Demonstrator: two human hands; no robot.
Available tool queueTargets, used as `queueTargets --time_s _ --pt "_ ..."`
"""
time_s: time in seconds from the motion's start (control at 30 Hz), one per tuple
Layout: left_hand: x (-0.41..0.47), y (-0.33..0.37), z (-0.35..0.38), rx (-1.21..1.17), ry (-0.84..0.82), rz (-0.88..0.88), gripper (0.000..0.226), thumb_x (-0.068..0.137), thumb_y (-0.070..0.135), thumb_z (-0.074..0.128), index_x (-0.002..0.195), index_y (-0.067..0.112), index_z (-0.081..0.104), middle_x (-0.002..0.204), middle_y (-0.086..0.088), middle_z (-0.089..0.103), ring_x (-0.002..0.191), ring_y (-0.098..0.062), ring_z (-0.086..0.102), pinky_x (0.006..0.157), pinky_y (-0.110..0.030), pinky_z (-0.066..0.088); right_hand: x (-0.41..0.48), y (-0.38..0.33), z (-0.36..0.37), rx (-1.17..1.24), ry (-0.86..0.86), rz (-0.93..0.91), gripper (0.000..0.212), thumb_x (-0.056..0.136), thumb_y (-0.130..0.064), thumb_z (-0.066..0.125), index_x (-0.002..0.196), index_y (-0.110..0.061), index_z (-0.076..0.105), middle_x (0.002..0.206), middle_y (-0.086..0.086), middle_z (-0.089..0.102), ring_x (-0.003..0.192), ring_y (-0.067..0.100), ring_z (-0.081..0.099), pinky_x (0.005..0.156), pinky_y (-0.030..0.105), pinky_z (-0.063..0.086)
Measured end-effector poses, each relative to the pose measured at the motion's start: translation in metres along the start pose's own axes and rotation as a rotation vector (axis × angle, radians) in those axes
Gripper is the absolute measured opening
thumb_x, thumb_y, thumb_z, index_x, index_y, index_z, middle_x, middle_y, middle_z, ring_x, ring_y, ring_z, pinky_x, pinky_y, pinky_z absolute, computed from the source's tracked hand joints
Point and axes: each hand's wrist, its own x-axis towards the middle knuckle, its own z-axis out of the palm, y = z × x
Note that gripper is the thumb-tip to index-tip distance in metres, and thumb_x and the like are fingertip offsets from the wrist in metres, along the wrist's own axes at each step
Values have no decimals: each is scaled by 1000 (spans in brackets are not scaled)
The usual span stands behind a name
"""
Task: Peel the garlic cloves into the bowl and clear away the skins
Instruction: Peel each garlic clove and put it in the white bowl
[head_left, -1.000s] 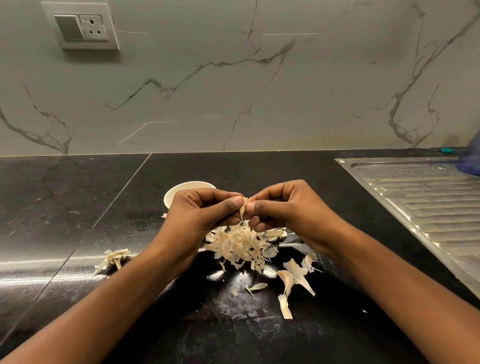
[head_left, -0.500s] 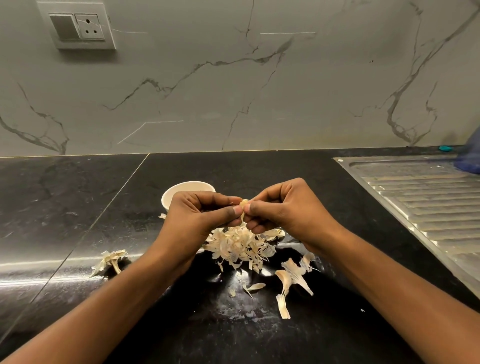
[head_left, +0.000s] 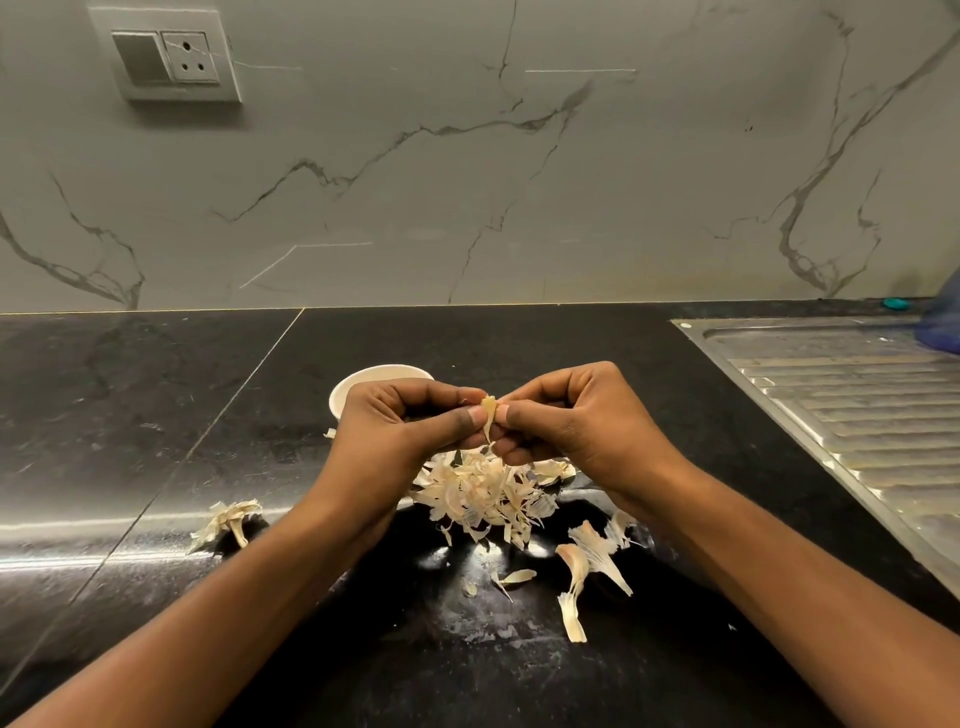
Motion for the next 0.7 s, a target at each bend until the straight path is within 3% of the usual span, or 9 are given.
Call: queueTargets --time_s 0.2,0.7 --pt "-4 -2 3 222 27 166 18 83 7 83 101 4 81 90 -6 82 85 -23 80 79 -32 65 1 1 -1 32 -46 28 18 94 -16 78 100 1 82 90 22 79 81 27 78 79 34 67" --pt "0 -6 -2 132 -2 169 22 81 -1 84 103 0 79 92 -11 81 87 -27 80 79 -31 64 1 1 -1 59 -22 4 12 96 -7 73 100 2 80 88 19 80 78 25 79 71 29 65"
